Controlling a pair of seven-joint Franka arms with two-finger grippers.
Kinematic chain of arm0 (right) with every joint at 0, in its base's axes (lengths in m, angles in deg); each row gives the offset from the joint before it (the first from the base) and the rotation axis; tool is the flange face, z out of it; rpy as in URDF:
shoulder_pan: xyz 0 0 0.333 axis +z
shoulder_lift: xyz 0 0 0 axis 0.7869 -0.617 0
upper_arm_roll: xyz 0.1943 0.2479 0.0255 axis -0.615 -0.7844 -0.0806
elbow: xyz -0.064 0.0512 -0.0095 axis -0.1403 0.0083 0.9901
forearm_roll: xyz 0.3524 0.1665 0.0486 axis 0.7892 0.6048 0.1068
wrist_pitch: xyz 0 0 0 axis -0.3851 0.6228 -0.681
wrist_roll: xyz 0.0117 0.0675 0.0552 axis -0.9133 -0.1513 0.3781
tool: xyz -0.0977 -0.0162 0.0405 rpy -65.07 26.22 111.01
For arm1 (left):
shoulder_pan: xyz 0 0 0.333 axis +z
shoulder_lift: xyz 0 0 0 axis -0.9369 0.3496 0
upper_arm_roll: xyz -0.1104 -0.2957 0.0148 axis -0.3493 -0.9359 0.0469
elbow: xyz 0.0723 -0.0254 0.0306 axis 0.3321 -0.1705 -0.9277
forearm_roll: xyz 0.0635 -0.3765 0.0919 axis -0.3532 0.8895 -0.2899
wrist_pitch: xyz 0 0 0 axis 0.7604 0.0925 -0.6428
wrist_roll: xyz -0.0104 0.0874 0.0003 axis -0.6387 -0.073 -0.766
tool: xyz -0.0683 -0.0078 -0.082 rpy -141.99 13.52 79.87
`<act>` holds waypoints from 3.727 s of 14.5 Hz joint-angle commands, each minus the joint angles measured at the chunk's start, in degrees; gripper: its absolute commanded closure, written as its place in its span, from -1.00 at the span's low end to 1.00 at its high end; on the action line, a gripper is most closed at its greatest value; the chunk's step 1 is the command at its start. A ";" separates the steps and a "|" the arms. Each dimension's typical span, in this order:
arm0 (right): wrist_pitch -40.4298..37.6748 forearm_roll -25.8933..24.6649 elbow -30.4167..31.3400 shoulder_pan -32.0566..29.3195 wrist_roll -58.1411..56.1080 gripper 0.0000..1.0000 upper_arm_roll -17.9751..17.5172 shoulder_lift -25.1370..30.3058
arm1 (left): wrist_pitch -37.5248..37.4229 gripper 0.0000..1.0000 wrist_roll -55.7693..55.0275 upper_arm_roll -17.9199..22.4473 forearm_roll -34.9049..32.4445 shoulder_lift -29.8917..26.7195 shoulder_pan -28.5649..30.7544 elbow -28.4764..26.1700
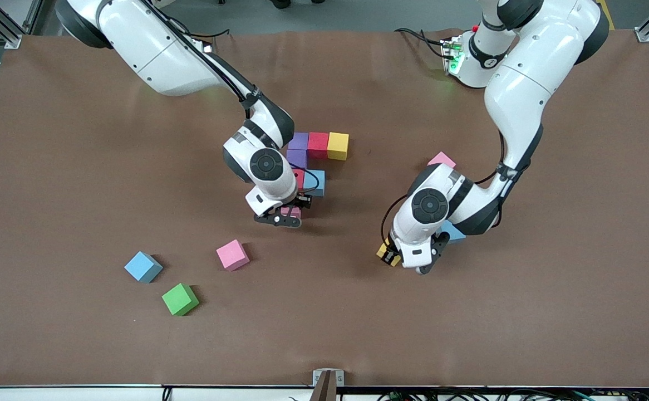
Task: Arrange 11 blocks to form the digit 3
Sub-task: 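Carry the yellow cube to the cube row with the left gripper, then lower the yellow cube beside the red cube and open the left gripper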
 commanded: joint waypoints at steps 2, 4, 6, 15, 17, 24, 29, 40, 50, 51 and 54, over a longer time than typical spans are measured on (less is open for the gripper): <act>0.41 -1.24 1.34 0.41 0.04 0.97 0.31 0.38 | -4.56 0.34 -19.92 -2.40 -0.87 -2.19 -1.63 -0.61; 0.42 -1.24 1.35 0.50 0.04 0.96 0.22 0.38 | -4.92 0.34 -30.74 -2.67 -0.95 -2.89 -3.56 -2.88; 0.42 -1.24 1.43 0.76 0.13 0.96 0.31 0.38 | -4.92 0.34 -38.40 -2.67 -1.13 -2.89 -6.02 -4.29; 1.73 -1.24 1.43 1.29 0.39 0.96 0.31 -0.23 | -4.92 0.34 -50.38 -2.76 -1.48 -3.51 -13.59 -7.99; 1.56 -1.24 1.43 1.29 0.39 0.96 0.31 -0.23 | -4.83 0.34 -50.56 -2.76 -1.57 -3.33 -14.64 -8.17; 1.03 -1.24 1.78 1.29 1.18 0.96 0.31 -0.23 | -4.13 0.34 -50.91 -2.76 -1.57 -3.42 -15.96 -7.82; 0.85 -1.15 1.79 1.29 3.29 0.96 0.31 -0.15 | -4.13 0.34 -50.82 -2.76 -1.57 -3.33 -16.76 -7.55; -0.72 -1.24 1.87 0.68 0.57 0.96 0.31 -0.06 | -3.07 0.34 -50.82 -2.76 -1.57 -3.07 -16.93 -6.24; -1.17 -1.24 1.61 0.85 1.36 0.93 0.31 0.03 | -3.07 -1.00 -50.21 -2.67 -1.57 -3.33 -16.93 -6.32; -1.17 -1.24 1.61 0.94 1.45 0.93 0.31 0.03 | -3.07 -1.00 -50.12 -2.67 -1.57 -3.33 -16.67 -6.41; -1.17 -1.24 1.61 1.11 1.45 0.93 0.31 0.03 | -3.25 -1.00 -50.03 -2.76 -1.57 -3.86 -16.32 -6.41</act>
